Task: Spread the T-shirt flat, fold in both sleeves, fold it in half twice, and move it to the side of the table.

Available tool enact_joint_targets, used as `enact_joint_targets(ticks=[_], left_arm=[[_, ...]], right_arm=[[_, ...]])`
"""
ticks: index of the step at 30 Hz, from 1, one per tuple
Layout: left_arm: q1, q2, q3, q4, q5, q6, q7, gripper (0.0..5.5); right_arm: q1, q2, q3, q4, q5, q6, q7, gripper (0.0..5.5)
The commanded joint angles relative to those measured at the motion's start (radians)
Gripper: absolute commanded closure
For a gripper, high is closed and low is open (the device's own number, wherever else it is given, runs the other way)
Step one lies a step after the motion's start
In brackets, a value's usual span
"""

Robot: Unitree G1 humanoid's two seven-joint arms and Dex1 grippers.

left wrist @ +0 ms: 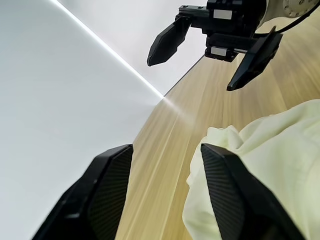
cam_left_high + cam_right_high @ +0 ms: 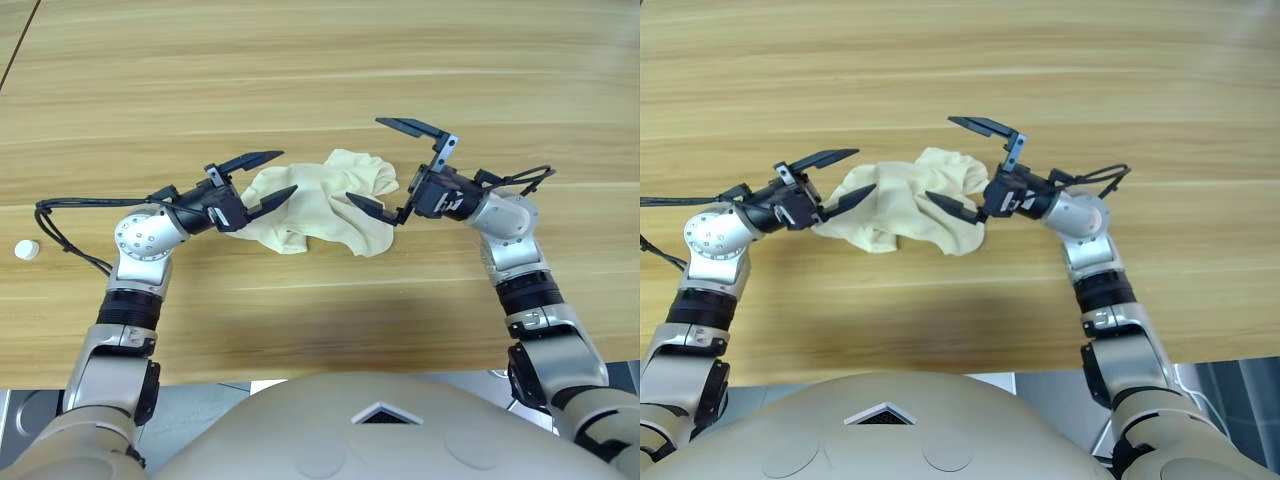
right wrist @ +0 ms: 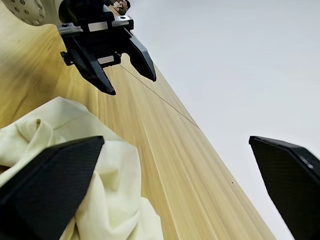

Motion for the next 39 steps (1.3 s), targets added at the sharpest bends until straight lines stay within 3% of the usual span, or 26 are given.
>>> enact_joint_targets(ticks=[1,17,39], left_arm=[[-0.004,0.026,-0.007,0.006,0.029,-0.012,0.008,2.97],[-0.017,0.032,-0.032,0.009,0.057,-0.022,0.026,2.97],[-0.031,0.037,-0.053,0.021,0.081,-0.019,0.042,2.97]], right_arm=[[-0.006,-0.003,0.009,0.014,-0.022,-0.010,-0.012,0.14],[-0.031,0.002,0.019,0.049,-0.086,-0.021,-0.078,0.14],[-0.032,-0.012,0.054,0.032,-0.032,-0.035,-0.030,0.14]])
